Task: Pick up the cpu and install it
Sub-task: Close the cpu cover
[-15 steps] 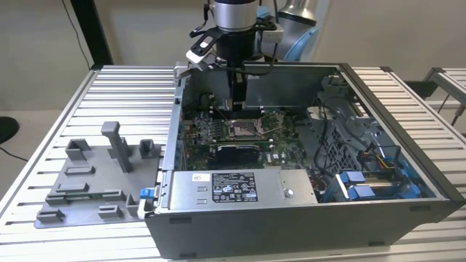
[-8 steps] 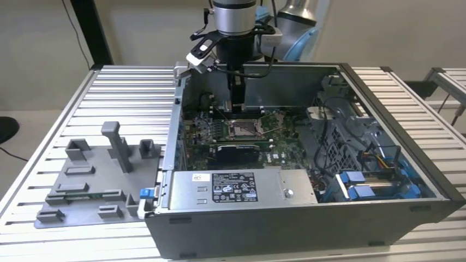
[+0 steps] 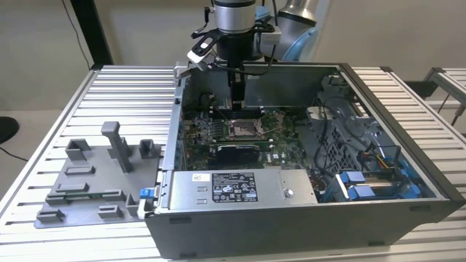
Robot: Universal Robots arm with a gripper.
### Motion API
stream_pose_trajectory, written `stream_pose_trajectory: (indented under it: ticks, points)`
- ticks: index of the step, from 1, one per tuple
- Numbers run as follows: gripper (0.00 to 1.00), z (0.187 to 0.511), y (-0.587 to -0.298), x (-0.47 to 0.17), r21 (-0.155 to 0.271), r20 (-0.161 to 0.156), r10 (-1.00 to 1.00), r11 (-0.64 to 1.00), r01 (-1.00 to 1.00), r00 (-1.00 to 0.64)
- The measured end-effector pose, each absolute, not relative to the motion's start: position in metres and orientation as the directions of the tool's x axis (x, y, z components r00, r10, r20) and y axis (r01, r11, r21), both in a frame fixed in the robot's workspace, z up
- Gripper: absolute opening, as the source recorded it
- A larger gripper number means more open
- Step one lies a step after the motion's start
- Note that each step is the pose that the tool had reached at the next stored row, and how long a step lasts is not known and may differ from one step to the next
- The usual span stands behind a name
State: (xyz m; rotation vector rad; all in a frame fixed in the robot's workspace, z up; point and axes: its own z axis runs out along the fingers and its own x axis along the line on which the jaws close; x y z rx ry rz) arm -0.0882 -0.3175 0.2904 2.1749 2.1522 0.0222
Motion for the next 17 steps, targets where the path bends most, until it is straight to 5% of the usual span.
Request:
stream_pose_trajectory:
  ticks: [17]
  points:
    - [0.00,0.2904,-0.3163,-0.0875,0.068,-0.047,0.999,-0.008,0.998,0.012]
